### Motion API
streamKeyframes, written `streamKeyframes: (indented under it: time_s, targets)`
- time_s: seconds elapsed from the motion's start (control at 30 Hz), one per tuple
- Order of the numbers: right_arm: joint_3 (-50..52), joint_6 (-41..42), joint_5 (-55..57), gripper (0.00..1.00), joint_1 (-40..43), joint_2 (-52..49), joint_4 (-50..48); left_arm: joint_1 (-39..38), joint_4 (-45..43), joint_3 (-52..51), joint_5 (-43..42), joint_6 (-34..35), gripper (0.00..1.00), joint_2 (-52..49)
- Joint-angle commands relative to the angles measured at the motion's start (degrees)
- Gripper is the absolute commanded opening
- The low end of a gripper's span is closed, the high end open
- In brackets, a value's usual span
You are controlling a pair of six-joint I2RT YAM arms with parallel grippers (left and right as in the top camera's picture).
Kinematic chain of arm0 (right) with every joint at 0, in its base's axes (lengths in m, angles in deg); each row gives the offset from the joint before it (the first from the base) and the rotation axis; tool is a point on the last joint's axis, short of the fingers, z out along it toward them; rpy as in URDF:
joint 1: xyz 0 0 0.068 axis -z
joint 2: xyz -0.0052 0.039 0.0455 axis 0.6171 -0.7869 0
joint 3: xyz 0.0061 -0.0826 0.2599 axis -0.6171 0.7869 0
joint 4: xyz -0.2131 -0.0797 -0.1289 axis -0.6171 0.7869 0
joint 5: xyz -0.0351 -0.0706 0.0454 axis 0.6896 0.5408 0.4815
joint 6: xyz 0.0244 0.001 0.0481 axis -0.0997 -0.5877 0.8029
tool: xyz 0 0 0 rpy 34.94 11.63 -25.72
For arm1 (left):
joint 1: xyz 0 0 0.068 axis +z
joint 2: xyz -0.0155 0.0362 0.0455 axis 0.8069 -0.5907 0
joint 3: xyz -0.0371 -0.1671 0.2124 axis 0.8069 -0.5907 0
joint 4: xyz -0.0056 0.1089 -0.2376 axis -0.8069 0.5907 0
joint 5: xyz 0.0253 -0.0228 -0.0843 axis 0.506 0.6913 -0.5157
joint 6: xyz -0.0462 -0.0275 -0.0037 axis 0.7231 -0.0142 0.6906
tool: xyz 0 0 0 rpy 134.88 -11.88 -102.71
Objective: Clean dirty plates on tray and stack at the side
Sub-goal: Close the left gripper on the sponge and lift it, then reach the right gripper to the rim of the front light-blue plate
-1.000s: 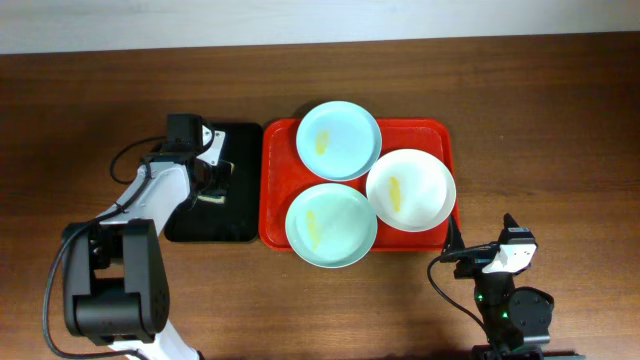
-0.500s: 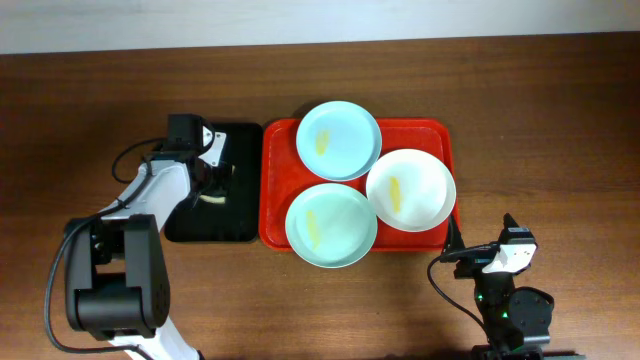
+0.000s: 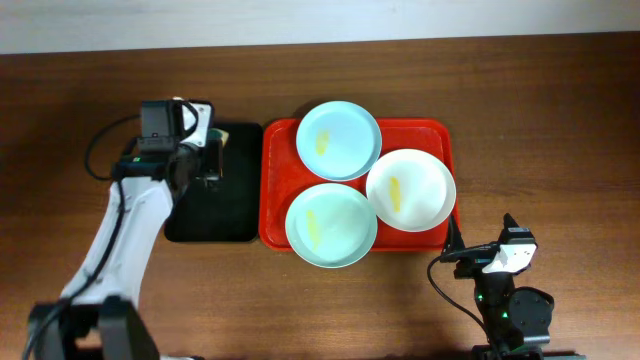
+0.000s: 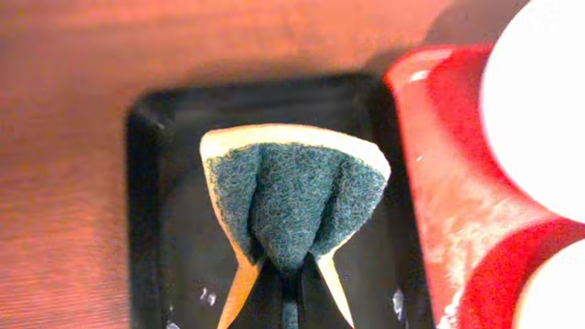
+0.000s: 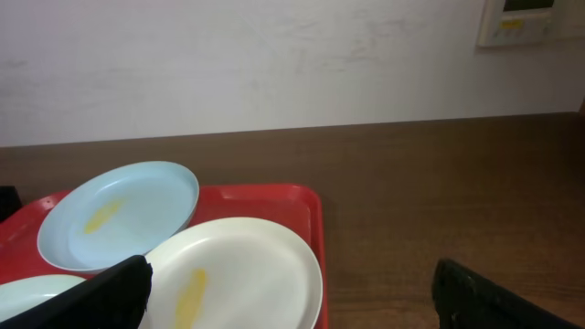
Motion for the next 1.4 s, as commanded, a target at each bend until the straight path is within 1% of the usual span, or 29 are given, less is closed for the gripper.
streamKeyframes:
  time_s: [0.0, 0.33, 0.4, 0.47, 0.6, 0.67, 0.77, 0.83, 0.9, 1.03, 1.07, 1.23, 1.37]
  targets:
    - [0.31, 0.22, -0.74, 0.99, -0.07, 0.09, 0.24, -0.02, 0.04, 0.72, -0.96, 1.22, 0.00, 2.58]
    - [0.31, 0.26, -0.96, 0.99, -0.07, 0.09, 0.24, -0.02, 0.35, 0.22, -2.14, 1.18, 0.00, 2.21]
    - [0.31, 1.66, -3.19, 0.99, -0.07, 0.07, 0.15, -0.02, 0.79, 0.13, -2.14, 1.18, 0.00, 2.12]
    - [0.31, 5.73, -5.70, 0.99, -0.07, 0.04, -0.20, -0.02, 1.20, 0.07, -2.10, 1.18, 0.00, 2.01]
    - [-0.37, 6.95, -10.34, 0.99, -0.07, -0.07, 0.35, -0.02, 1.18, -0.09, -2.12, 1.20, 0.00, 1.95]
    - [-2.91, 6.95, -12.22, 0.99, -0.07, -0.13, 3.91, -0.02, 1.11, -0.44, -2.12, 1.20, 0.00, 1.95]
    - [-9.99, 6.91, -12.07, 0.99, -0.07, -1.03, 11.74, -0.02, 0.96, -0.50, -1.92, 1.20, 0.00, 1.95]
    - [-16.04, 6.88, -11.82, 0.99, -0.07, -3.30, 15.13, -0.02, 0.90, -0.50, -1.92, 1.20, 0.00, 1.95]
    - [-24.04, 6.88, -11.85, 0.99, -0.07, -7.61, 19.21, -0.02, 0.90, -0.50, -1.92, 1.20, 0.00, 1.95]
    - [-42.64, 6.88, -11.89, 0.99, -0.07, -20.68, 32.57, -0.02, 0.92, -0.50, -1.92, 1.20, 0.00, 1.95]
    - [-49.59, 6.88, -11.91, 0.99, -0.07, -25.97, 39.23, -0.02, 0.92, -0.50, -1.92, 1.20, 0.00, 1.95]
    - [-73.90, 6.93, -13.29, 0.98, -0.07, -46.99, 66.62, -0.02, 0.90, -0.57, -1.92, 1.20, 0.00, 1.95]
    - [-83.41, 6.91, -18.78, 0.98, -0.07, -58.36, 74.79, -0.02, 0.72, -0.57, -1.92, 1.20, 0.00, 1.95]
